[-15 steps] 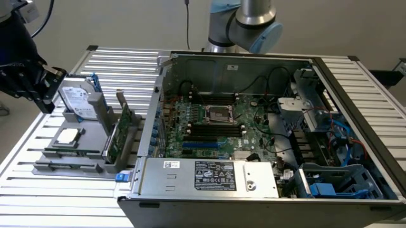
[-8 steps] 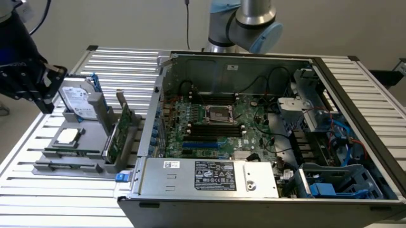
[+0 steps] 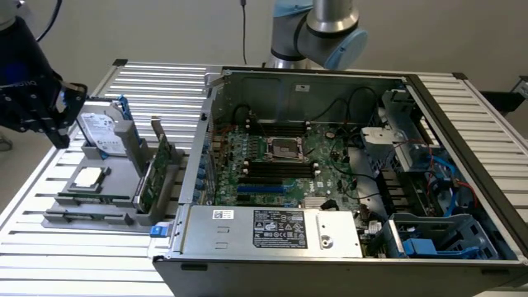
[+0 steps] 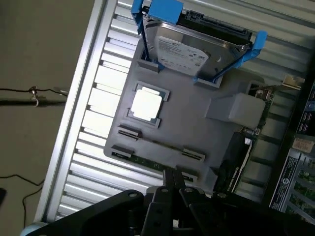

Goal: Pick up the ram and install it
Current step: 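Pick up the ram and move it above insertion slot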

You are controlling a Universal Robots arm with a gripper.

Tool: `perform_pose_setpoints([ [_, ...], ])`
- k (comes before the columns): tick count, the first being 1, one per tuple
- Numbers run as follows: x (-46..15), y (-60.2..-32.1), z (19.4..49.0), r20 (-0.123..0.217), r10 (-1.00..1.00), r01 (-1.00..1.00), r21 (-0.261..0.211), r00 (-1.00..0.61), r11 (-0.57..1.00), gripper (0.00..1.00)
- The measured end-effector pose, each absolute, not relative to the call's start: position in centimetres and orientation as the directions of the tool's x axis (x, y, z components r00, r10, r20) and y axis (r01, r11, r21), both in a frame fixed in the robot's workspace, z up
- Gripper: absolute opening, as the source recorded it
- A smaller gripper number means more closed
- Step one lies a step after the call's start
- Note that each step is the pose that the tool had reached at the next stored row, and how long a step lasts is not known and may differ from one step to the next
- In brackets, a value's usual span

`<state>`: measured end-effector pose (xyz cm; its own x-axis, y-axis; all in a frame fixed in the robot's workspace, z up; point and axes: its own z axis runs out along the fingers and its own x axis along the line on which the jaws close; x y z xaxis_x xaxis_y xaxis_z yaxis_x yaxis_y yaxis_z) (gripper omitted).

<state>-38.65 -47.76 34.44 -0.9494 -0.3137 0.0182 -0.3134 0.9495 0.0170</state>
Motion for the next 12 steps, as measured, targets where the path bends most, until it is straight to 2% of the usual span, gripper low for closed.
perform_pose_setpoints([
  [12,-38.65,-47.76,34.32,0.018,-0.512,-0.512,0.017,-0.859,0.859,0.11],
])
